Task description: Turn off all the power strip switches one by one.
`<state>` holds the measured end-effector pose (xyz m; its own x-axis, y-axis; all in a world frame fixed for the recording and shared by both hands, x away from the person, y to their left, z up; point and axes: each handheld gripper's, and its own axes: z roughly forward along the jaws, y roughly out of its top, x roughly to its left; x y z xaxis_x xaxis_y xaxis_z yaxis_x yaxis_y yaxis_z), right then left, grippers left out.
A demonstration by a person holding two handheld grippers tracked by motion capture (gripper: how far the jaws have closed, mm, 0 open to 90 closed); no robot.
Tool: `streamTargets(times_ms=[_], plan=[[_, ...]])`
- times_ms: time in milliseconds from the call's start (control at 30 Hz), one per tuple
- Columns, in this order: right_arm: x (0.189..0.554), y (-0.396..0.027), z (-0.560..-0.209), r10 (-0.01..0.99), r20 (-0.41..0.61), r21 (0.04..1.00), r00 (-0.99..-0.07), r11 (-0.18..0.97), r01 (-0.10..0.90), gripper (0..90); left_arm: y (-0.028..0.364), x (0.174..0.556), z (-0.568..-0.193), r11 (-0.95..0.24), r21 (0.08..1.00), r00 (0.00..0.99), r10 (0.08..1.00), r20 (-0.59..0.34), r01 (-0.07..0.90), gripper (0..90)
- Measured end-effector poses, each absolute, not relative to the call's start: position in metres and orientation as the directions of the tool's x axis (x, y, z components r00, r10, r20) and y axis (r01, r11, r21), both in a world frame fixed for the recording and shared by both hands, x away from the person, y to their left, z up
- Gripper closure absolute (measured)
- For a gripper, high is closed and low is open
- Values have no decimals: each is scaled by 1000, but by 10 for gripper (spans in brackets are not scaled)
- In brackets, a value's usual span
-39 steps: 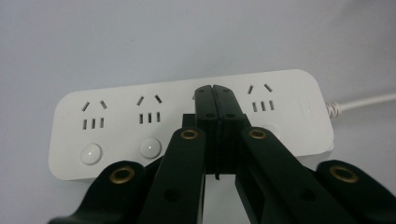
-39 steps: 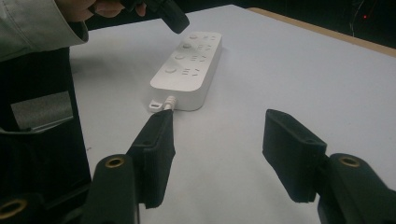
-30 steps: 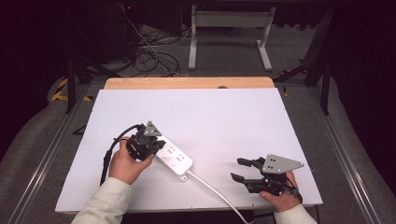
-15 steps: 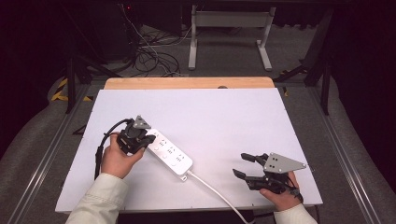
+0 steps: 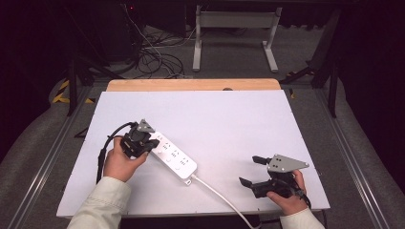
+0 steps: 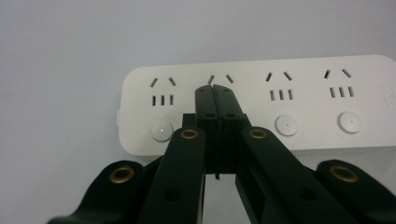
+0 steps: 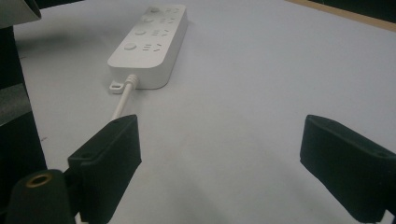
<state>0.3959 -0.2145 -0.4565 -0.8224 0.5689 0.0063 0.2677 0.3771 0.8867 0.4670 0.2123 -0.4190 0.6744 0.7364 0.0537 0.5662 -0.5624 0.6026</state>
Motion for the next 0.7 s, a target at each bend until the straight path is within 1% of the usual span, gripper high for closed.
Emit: streamTargets(times_ms=[233,533,700], plan=[[395,-214,-456,566,-2,886,-824,383,261,129,211,467,-421,-569,595,682,729,47,568,900],[395,-213,-457,559,-4,884,-829,390,258,129,210,472,-429,-599,564,712,702,28,569,900],[395,-214,-456,558,-7,882,-830,394,257,131,210,474,-433,-604,545,713,701,17,582,900]])
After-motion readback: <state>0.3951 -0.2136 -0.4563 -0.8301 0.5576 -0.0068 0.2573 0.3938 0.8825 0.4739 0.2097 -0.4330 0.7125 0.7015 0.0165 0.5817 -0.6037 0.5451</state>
